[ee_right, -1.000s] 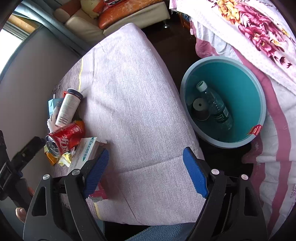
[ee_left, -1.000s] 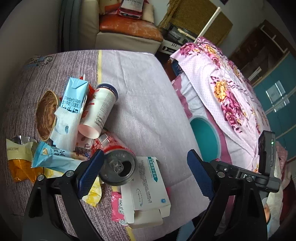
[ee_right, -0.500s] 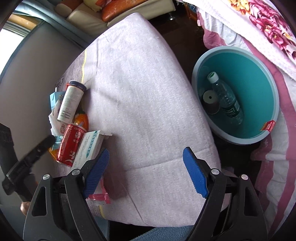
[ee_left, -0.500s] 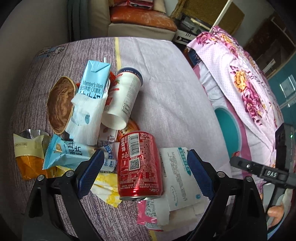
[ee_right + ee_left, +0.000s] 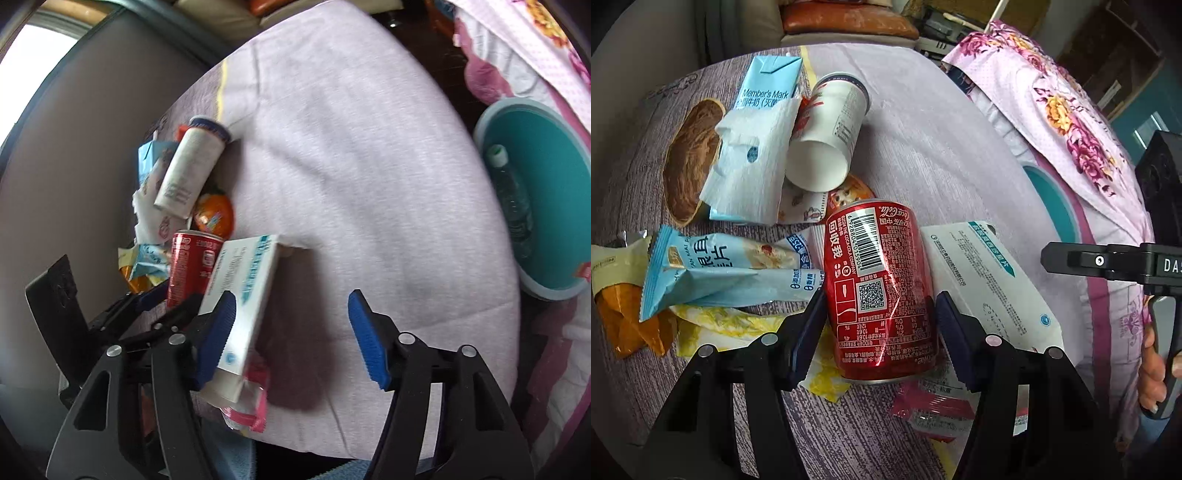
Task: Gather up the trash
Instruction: 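Grasp the red cola can with the left tool while the right tool grasps the white medicine box, then carry the can and box over the wastebasket and open both tools, then move both open tools back toward the remaining wrappers on the table, then grasp the orange snack bag with the left tool while the right tool grasps the pink packet, then carry the orange bag and pink packet over the teal wastebasket and open both tools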
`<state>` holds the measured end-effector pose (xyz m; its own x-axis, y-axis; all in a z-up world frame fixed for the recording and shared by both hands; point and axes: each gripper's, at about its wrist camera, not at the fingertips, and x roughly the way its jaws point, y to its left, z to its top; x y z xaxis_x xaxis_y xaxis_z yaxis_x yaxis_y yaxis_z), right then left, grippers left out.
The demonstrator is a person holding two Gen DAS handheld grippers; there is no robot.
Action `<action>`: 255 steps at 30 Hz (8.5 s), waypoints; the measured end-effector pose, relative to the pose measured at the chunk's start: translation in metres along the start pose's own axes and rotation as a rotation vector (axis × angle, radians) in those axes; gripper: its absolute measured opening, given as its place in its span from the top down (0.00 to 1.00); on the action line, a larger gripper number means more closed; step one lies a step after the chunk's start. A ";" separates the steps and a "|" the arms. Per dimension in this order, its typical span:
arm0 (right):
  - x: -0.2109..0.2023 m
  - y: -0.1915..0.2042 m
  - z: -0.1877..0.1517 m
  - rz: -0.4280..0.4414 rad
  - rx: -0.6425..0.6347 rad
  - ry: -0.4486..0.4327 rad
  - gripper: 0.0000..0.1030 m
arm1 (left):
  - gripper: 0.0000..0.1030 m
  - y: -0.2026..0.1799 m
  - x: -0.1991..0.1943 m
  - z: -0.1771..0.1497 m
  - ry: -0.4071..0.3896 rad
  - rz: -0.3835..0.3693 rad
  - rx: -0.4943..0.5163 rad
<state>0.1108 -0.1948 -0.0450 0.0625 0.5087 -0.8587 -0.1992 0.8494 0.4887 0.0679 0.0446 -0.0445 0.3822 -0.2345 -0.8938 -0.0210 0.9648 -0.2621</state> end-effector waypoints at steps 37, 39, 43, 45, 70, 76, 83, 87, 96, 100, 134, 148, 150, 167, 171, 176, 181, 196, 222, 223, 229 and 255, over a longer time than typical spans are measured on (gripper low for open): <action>0.065 0.029 0.000 0.183 0.006 0.130 0.77 | 0.43 0.025 -0.016 -0.016 -0.064 -0.046 -0.073; 0.058 0.032 0.000 0.173 -0.014 0.098 0.84 | 0.43 0.026 -0.021 -0.015 -0.078 -0.044 -0.080; 0.035 0.038 0.004 0.158 -0.040 0.028 0.87 | 0.43 0.028 -0.035 -0.012 -0.110 -0.048 -0.098; 0.021 0.038 0.007 0.147 -0.045 -0.015 0.87 | 0.43 0.025 -0.045 -0.011 -0.128 -0.055 -0.093; -0.123 -0.071 0.020 -0.013 0.107 -0.402 0.87 | 0.43 -0.128 -0.023 0.053 -0.101 -0.104 0.163; -0.146 -0.133 0.010 -0.069 0.201 -0.460 0.87 | 0.43 -0.190 0.009 0.068 -0.039 -0.120 0.253; -0.164 -0.195 0.000 -0.111 0.295 -0.502 0.86 | 0.43 -0.246 0.054 0.077 0.045 -0.115 0.339; -0.164 -0.218 0.001 -0.122 0.322 -0.495 0.86 | 0.43 -0.268 0.080 0.079 0.097 -0.105 0.375; -0.155 -0.238 0.010 -0.133 0.344 -0.467 0.86 | 0.43 -0.289 0.127 0.085 0.202 -0.084 0.402; -0.153 -0.242 0.013 -0.142 0.348 -0.464 0.86 | 0.42 -0.293 0.138 0.087 0.217 -0.070 0.402; -0.141 -0.198 0.012 -0.248 0.306 -0.377 0.25 | 0.12 -0.226 0.078 0.071 0.120 -0.098 0.256; -0.127 -0.116 0.002 -0.281 0.151 -0.328 0.24 | 0.11 -0.157 0.022 0.042 0.039 -0.113 0.181; -0.122 -0.101 0.001 -0.280 0.121 -0.312 0.24 | 0.11 -0.144 0.013 0.035 0.025 -0.106 0.170; -0.038 0.025 -0.041 -0.173 -0.193 -0.005 0.24 | 0.11 -0.018 -0.048 -0.024 -0.053 -0.045 -0.031; -0.010 0.045 -0.061 -0.157 -0.254 0.088 0.24 | 0.11 0.003 -0.056 -0.036 -0.065 -0.033 -0.084; 0.017 0.061 -0.083 -0.155 -0.322 0.166 0.24 | 0.11 0.025 -0.067 -0.050 -0.081 -0.008 -0.138; 0.032 0.063 -0.095 -0.161 -0.342 0.198 0.24 | 0.11 0.044 -0.070 -0.058 -0.083 0.022 -0.178; 0.052 0.055 -0.092 -0.105 -0.323 0.188 0.68 | 0.11 0.085 -0.071 -0.062 -0.097 0.059 -0.285; 0.027 0.082 -0.011 -0.043 -0.199 0.069 0.64 | 0.11 0.197 -0.049 -0.008 -0.076 0.112 -0.316; 0.029 0.085 -0.010 -0.044 -0.199 0.069 0.64 | 0.11 0.199 -0.046 -0.009 -0.075 0.098 -0.324; 0.027 0.083 -0.007 -0.043 -0.190 0.058 0.64 | 0.28 0.193 -0.058 -0.020 -0.145 0.110 -0.305; -0.031 0.022 0.007 -0.008 -0.061 -0.109 0.64 | 0.31 0.059 -0.103 0.005 -0.253 -0.009 -0.107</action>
<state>0.1111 -0.1907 -0.0063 0.1697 0.5172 -0.8389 -0.2567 0.8450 0.4690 0.0321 0.1263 0.0337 0.6009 -0.1925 -0.7758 -0.1091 0.9417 -0.3182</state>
